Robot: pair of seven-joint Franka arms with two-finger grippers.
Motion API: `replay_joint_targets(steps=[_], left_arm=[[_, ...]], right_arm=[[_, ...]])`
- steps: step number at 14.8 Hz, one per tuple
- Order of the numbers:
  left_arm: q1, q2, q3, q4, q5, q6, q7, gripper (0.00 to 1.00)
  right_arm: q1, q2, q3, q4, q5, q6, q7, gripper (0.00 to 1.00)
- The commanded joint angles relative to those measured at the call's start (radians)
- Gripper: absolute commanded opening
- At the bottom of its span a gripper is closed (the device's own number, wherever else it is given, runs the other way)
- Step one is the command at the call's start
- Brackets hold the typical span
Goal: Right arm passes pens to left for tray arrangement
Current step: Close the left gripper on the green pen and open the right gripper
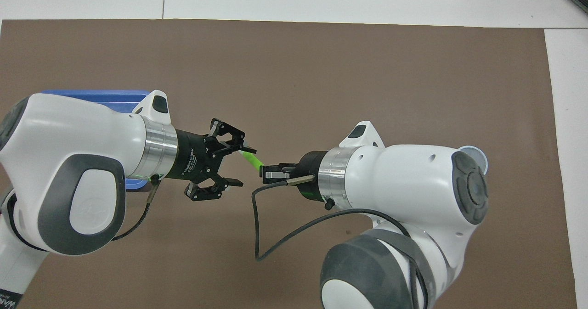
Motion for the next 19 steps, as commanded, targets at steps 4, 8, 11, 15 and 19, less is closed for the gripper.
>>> replay_joint_targets(steps=[4,8,11,15,19], left_arm=[[-0.04,-0.021,0.013,-0.042,-0.036,0.086,0.016,0.73],[-0.063,-0.022,0.013,-0.056,-0.036,0.101,0.016,0.57],[-0.074,-0.022,0.015,-0.056,-0.036,0.108,0.013,0.37],[-0.078,-0.021,0.015,-0.053,-0.029,0.111,0.035,0.0],[-0.08,-0.019,0.015,-0.047,-0.032,0.102,0.024,0.0]], right_arm=[[0.0,-0.002,-0.001,-0.004,0.028,0.009,0.008,0.0],[-0.002,0.0,-0.001,-0.004,0.028,0.009,0.008,0.0],[-0.002,0.0,-0.001,-0.003,0.028,0.009,0.008,0.0],[-0.003,0.0,-0.001,-0.001,0.028,0.009,0.008,0.0],[-0.002,0.0,-0.001,-0.001,0.028,0.007,0.008,0.0]])
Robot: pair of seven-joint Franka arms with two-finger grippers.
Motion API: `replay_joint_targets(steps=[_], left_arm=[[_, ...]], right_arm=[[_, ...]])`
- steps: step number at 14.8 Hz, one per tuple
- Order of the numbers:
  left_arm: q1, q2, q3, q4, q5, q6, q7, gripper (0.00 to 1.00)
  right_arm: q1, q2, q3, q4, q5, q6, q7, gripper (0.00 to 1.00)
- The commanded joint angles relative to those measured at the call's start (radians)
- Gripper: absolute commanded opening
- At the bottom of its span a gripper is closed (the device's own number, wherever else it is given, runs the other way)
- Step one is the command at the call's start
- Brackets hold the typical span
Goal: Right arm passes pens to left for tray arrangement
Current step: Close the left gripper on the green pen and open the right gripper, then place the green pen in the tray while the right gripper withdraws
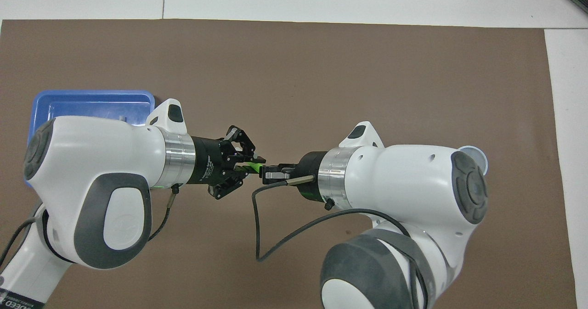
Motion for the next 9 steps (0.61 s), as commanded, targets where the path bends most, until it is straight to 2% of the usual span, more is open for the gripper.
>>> replay_joint_targets(steps=[1,2,3,4,7,9], left_arm=[[-0.022,-0.019,0.014,-0.02,-0.017,-0.001,0.006,0.0],[-0.02,-0.019,0.014,-0.018,-0.017,-0.001,0.006,0.0],[-0.02,-0.019,0.014,-0.018,-0.017,-0.002,0.006,0.0],[-0.019,-0.019,0.014,-0.018,-0.017,-0.001,0.007,0.0],[-0.008,-0.019,0.015,-0.018,-0.012,-0.008,0.026,0.0],[0.009,-0.021,0.018,-0.018,0.0,-0.04,0.111,0.0]], right_arm=[[-0.005,-0.001,0.001,0.0,0.024,0.006,0.009,0.0],[-0.005,-0.002,0.001,0.0,0.024,0.001,0.009,0.12],[-0.005,-0.002,0.001,0.0,0.024,0.003,0.011,0.71],[-0.011,-0.002,0.001,0.0,0.022,-0.002,0.008,1.0],[-0.034,-0.005,-0.009,0.006,-0.001,-0.025,0.008,1.0],[-0.109,-0.005,-0.009,0.052,-0.116,-0.155,-0.003,1.0]])
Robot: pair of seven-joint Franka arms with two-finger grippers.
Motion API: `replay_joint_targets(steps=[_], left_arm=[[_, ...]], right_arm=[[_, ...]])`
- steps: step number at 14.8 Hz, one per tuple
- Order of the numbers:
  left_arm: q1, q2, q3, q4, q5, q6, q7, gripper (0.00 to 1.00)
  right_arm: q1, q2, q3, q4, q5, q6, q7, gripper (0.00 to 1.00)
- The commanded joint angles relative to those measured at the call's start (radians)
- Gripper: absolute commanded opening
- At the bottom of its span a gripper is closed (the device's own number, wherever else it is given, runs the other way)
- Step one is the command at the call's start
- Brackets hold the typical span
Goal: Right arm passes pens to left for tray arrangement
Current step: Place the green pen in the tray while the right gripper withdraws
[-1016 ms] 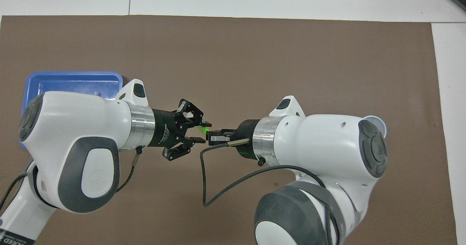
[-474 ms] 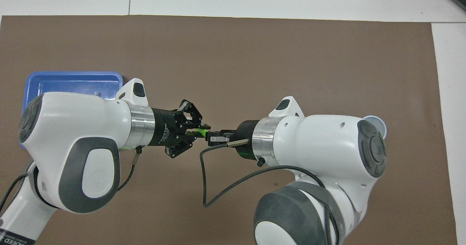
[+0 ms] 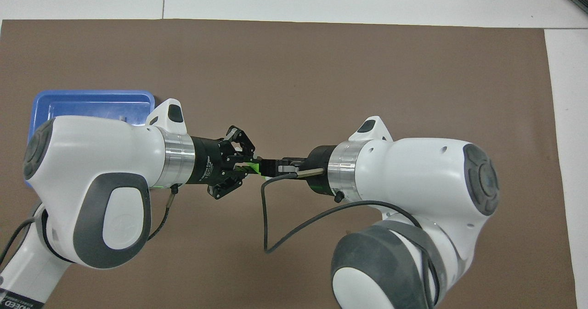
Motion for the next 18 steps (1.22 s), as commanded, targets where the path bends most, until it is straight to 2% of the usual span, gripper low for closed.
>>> replay_joint_targets(steps=[1,5,7,10,17,18], left_arm=[[0.016,-0.022,0.017,-0.018,0.027,-0.07,0.146,0.0],[0.062,-0.03,0.02,-0.014,0.256,-0.219,0.487,0.0],[0.084,-0.034,0.02,-0.014,0.41,-0.265,0.642,0.0],[0.149,-0.036,0.023,-0.012,0.556,-0.302,0.84,0.0],[0.407,-0.016,0.023,-0.014,0.726,-0.27,1.208,0.0],[0.433,0.004,0.023,-0.014,0.748,-0.246,1.221,0.0]], right_arm=[[-0.113,0.0,0.003,0.076,-0.158,-0.188,-0.006,1.0],[-0.2,-0.015,0.0,0.09,-0.26,-0.361,-0.062,1.0],[-0.226,-0.018,0.0,0.09,-0.364,-0.401,-0.076,1.0],[-0.284,-0.03,0.0,0.09,-0.401,-0.436,-0.082,1.0],[-0.41,-0.053,-0.001,0.06,-0.526,-0.51,-0.205,1.0],[-0.383,-0.052,-0.028,0.053,-0.558,-0.501,-0.21,1.0]])
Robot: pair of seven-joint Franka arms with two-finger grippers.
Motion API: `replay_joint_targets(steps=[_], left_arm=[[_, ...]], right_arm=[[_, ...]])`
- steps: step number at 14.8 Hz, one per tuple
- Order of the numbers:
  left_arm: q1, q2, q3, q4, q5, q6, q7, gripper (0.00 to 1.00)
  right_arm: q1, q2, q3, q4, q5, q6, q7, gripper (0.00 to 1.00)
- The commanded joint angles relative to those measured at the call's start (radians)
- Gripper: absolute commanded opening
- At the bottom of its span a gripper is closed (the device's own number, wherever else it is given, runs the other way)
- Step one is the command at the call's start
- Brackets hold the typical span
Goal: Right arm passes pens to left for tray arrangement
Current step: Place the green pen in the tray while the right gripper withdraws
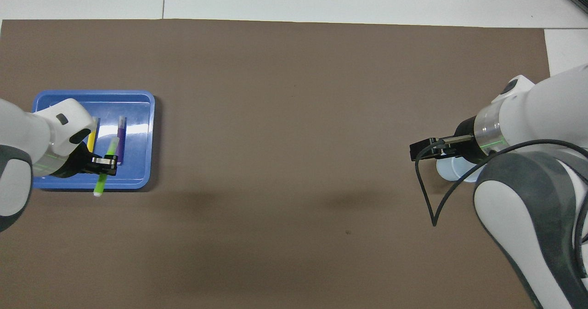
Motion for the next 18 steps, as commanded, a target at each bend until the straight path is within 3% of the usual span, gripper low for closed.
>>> replay_joint_targets(steps=[1,3,7,18], left_arm=[[0.067,0.022,-0.01,-0.013,0.065,0.061,0.047,0.0],[0.117,0.068,-0.01,-0.016,0.108,0.133,0.065,0.0],[0.18,0.143,-0.01,-0.013,0.132,0.243,0.122,0.0],[0.239,0.389,-0.008,0.024,0.252,0.533,0.128,0.0]], right_arm=[[0.081,-0.029,-0.084,-0.035,-0.086,0.004,-0.04,1.0],[0.149,-0.021,-0.167,-0.03,-0.116,0.013,-0.058,1.0],[0.146,0.037,-0.175,0.054,-0.125,-0.012,-0.062,1.0],[0.109,0.031,-0.23,0.042,-0.152,-0.022,-0.062,1.0]])
